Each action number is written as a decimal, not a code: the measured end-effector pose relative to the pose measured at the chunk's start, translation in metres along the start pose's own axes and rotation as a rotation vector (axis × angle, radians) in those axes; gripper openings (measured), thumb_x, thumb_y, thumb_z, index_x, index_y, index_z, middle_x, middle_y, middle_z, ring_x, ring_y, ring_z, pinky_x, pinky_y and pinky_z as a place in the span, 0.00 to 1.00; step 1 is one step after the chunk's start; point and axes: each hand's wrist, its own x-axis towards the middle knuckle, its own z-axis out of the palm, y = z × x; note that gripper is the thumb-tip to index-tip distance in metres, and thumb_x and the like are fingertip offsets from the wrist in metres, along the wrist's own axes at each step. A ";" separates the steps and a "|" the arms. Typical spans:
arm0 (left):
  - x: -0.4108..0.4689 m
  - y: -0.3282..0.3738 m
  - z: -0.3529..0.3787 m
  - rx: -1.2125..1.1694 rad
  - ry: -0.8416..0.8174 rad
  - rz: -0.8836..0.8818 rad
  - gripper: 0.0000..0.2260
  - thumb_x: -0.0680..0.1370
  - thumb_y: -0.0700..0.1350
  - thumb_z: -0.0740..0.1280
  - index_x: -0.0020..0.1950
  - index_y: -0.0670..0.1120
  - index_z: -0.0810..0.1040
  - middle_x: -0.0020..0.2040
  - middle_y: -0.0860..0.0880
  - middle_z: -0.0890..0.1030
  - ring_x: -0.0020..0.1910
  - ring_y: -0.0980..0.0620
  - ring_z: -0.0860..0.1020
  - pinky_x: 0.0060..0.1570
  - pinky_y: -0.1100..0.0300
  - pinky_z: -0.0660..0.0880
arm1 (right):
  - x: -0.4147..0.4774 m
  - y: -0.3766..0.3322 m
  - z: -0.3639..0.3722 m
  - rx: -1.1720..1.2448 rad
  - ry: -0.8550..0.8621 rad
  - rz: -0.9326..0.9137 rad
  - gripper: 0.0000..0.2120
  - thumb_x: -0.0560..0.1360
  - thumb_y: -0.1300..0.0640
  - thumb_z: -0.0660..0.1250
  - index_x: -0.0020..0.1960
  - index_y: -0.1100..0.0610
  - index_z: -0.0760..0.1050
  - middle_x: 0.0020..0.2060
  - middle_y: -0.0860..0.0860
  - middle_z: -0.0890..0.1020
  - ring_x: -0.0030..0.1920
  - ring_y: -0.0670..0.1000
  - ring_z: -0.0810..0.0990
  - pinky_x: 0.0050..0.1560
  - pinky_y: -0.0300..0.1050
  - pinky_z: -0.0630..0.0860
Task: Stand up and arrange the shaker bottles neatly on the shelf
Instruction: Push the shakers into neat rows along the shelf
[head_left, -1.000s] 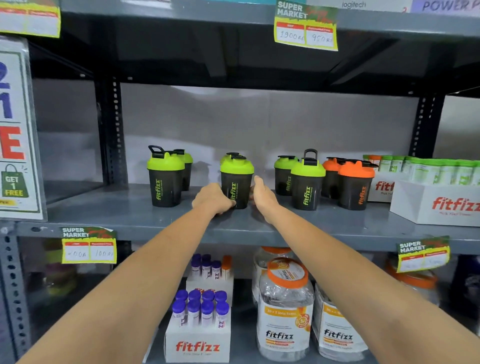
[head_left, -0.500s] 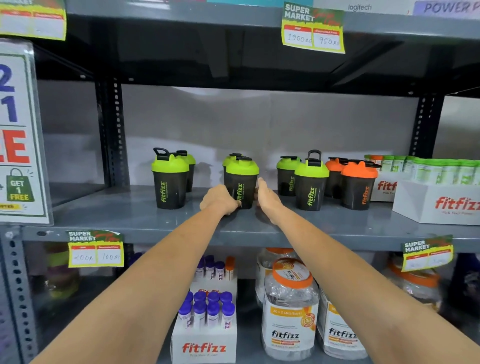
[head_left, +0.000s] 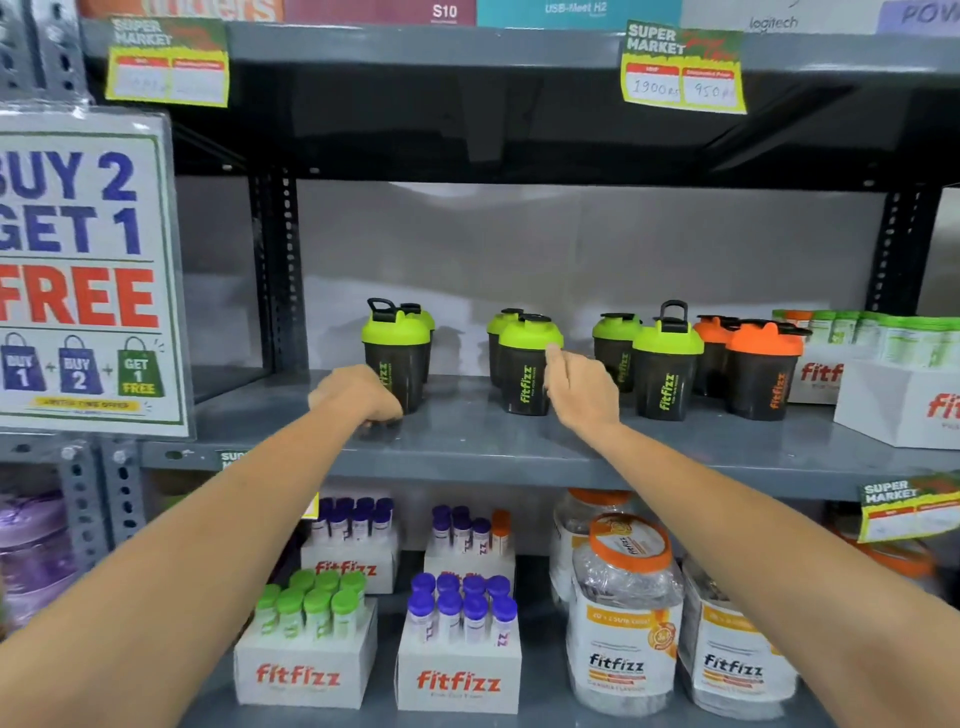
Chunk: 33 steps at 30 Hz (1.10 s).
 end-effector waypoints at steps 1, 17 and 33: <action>0.002 -0.007 -0.002 -0.028 0.034 -0.009 0.11 0.66 0.51 0.72 0.33 0.45 0.77 0.22 0.51 0.78 0.27 0.53 0.77 0.27 0.65 0.66 | -0.001 -0.007 0.005 0.053 -0.039 -0.022 0.28 0.80 0.43 0.47 0.36 0.58 0.77 0.38 0.59 0.83 0.44 0.62 0.80 0.48 0.54 0.76; 0.017 -0.017 0.022 -0.138 0.193 0.069 0.27 0.68 0.58 0.75 0.63 0.49 0.75 0.59 0.45 0.81 0.58 0.43 0.78 0.50 0.53 0.75 | -0.010 -0.087 0.096 0.244 -0.611 0.223 0.31 0.79 0.38 0.44 0.76 0.52 0.62 0.77 0.53 0.64 0.75 0.56 0.64 0.74 0.55 0.59; -0.015 0.073 0.059 -0.519 -0.075 0.289 0.10 0.67 0.44 0.65 0.48 0.48 0.73 0.33 0.49 0.82 0.31 0.47 0.81 0.31 0.60 0.75 | 0.027 0.012 -0.004 0.456 0.291 0.435 0.23 0.82 0.48 0.51 0.57 0.65 0.75 0.57 0.65 0.79 0.60 0.64 0.76 0.53 0.49 0.67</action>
